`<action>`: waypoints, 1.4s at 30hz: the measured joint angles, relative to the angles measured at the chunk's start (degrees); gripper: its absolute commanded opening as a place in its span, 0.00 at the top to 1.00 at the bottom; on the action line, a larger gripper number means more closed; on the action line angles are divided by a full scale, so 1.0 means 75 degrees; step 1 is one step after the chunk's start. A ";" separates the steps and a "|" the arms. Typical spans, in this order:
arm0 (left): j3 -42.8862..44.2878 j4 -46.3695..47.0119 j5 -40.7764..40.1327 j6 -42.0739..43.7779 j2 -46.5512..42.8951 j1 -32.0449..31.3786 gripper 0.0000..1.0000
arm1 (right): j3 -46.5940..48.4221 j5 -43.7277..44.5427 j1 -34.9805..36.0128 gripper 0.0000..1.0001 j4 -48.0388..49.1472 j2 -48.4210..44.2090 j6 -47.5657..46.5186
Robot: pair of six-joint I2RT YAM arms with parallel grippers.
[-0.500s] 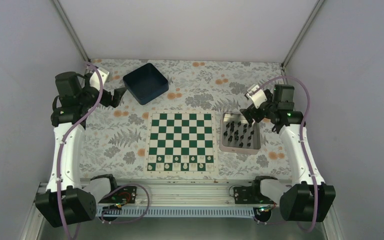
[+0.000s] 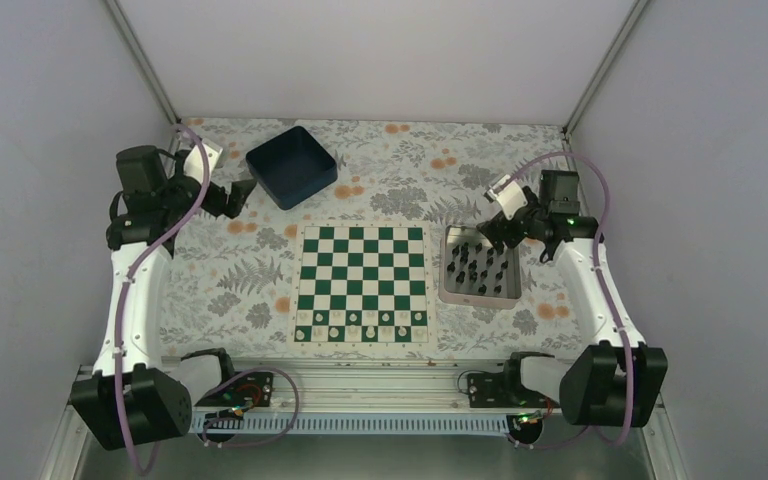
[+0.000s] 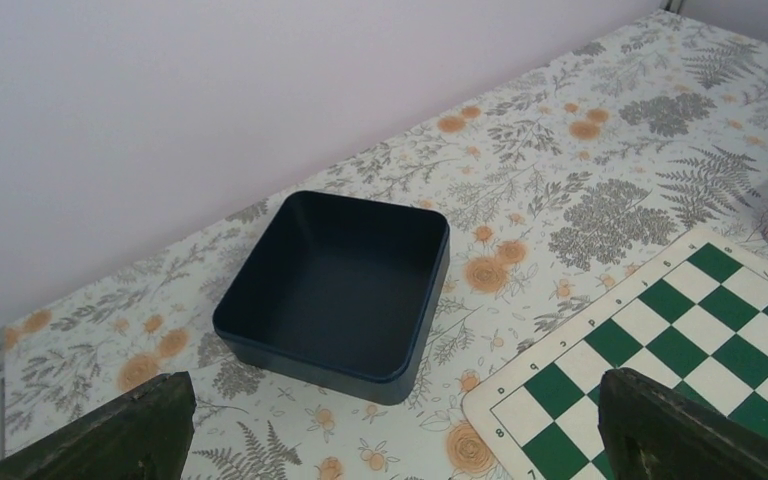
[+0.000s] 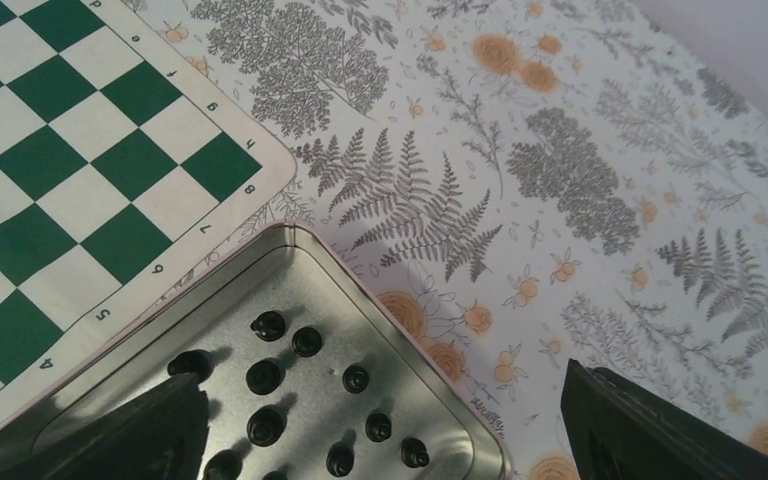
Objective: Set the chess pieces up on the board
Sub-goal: Pick up the chess piece from the storage box.
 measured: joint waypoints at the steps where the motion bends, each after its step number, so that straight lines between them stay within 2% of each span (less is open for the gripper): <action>1: 0.0003 -0.0003 0.0017 0.0032 0.0061 0.0000 0.00 | 0.0000 -0.0006 0.0000 0.17 -0.0029 0.0055 -0.0009; 3: 0.0006 -0.0003 0.0050 0.0137 0.0256 0.0000 0.00 | 0.0000 -0.0029 0.0000 0.28 -0.0093 0.0140 -0.0055; 4: 0.0017 -0.0006 0.0070 0.0169 0.0376 0.0000 0.00 | 0.0009 -0.0041 0.0000 0.37 -0.0143 0.0189 -0.0070; 6: 0.0044 -0.0006 0.0105 0.0245 0.0647 0.0000 0.00 | 0.0041 -0.0058 0.0000 0.50 -0.0254 0.0361 -0.0137; 8: 0.0058 -0.0009 0.0122 0.0329 0.0874 -0.0009 0.00 | 0.0149 -0.0111 0.0003 0.57 -0.0481 0.0659 -0.0140; 14: 0.0163 0.0003 0.0157 0.0484 0.1306 -0.0128 0.00 | 0.0224 -0.0195 0.0163 0.54 -0.0825 0.1542 -0.0192; 23: 0.0172 0.0105 0.0154 0.0536 0.1466 -0.0187 0.00 | 0.0175 -0.0134 0.0898 0.52 -0.0781 0.2291 -0.0064; 30: 0.0160 0.0227 0.0154 0.0536 0.1443 -0.0187 0.00 | 0.0052 0.0265 0.1020 0.56 -0.0507 0.2812 0.0047; 42: 0.0102 0.0291 0.0160 0.0539 0.1443 -0.0216 0.00 | -0.0268 0.0644 0.1070 0.65 -0.0280 0.2888 0.0152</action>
